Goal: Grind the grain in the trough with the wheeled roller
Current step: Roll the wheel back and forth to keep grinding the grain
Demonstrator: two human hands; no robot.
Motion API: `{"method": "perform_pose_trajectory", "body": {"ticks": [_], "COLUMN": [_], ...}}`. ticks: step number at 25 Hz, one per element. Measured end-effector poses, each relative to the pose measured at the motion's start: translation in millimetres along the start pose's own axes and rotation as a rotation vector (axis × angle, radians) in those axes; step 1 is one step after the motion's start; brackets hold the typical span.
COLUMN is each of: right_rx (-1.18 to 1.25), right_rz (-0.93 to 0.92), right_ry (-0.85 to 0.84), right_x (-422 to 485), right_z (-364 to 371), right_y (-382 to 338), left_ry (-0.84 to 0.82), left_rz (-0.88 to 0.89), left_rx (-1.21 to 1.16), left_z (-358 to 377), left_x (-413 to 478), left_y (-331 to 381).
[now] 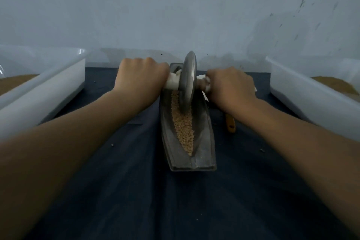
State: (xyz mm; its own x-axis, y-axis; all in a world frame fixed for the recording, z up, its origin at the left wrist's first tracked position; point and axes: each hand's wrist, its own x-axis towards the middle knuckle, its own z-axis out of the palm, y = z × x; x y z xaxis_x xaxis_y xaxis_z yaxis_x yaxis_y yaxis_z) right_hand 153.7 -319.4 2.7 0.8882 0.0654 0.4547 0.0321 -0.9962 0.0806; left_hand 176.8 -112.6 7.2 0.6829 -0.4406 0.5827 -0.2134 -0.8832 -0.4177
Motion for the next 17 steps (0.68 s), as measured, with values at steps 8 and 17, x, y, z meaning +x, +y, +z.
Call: {"method": "perform_pose_trajectory", "body": {"ticks": [8,17], "right_rx": [-0.142,-0.008], "right_rz": [-0.166,-0.037], "right_ry": [0.133,0.011], "right_x": [-42.8,-12.4], "right_z": [-21.2,-5.4], "right_y": [10.2,5.0], "left_ry": [0.006,0.003], "left_rz": [0.026,-0.022], "left_rx": [-0.052,0.002], "left_z": [-15.9,-8.2], "left_x": [-55.4,-17.0], "left_y": [-14.8,-2.4]}}
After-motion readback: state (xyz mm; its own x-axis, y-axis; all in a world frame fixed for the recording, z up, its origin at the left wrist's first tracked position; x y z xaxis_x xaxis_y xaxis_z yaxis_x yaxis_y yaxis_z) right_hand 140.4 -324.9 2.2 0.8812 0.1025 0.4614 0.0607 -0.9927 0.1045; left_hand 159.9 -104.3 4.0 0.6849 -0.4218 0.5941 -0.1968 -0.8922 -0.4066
